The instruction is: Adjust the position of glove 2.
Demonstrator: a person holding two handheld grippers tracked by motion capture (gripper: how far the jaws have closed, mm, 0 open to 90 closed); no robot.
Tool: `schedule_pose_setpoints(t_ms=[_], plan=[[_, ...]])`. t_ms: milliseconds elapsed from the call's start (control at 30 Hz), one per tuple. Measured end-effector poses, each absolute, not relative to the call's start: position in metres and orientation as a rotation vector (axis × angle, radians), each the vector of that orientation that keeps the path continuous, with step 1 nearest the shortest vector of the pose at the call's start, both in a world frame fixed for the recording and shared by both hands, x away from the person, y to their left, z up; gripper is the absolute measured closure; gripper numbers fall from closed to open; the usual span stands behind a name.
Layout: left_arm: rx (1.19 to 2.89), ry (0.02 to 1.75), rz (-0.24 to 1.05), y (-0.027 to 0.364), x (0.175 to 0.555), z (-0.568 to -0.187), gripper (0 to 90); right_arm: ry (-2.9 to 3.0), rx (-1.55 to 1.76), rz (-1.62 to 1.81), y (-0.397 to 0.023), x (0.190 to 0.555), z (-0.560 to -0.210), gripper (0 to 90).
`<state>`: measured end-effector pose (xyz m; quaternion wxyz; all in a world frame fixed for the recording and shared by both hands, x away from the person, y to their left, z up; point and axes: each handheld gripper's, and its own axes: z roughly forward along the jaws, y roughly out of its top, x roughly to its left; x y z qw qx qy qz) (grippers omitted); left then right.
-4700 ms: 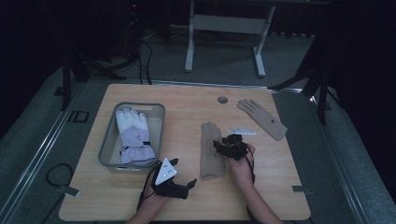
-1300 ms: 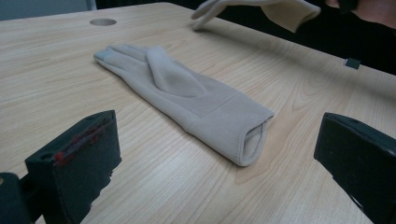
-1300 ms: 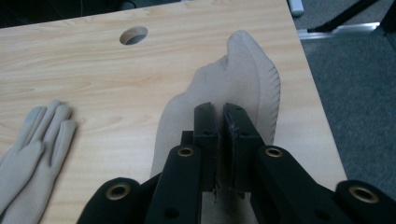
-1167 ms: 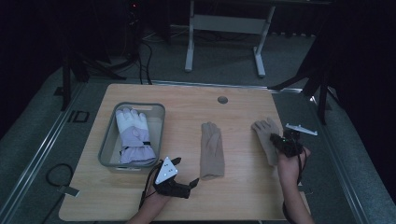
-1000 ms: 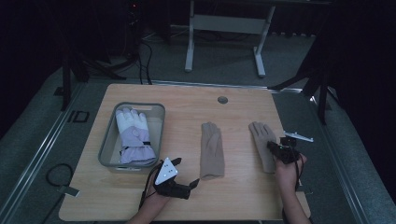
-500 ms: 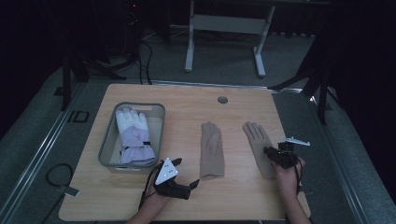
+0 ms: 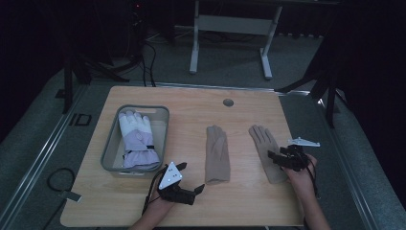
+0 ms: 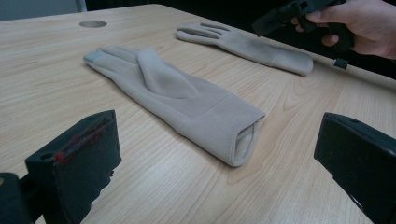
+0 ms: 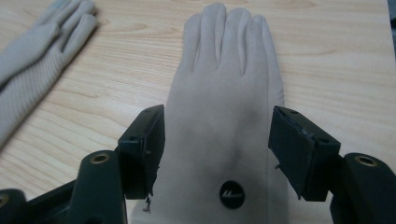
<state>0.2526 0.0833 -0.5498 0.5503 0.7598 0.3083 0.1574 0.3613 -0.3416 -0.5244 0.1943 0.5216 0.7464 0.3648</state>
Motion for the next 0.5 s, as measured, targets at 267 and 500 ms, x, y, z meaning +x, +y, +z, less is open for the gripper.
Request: schedule_pose_setpoints(t_ms=[267,500], plan=[[1.796,0.724,0.368,0.084,0.253,-0.55,0.5,2.219,1.321,0.971,-0.344,0.381,-0.534,41.9],[1.8,0.722,0.368,0.084,0.253,-0.552,0.5,2.215,1.323,0.924,-0.345,0.386,-0.549,50.8]])
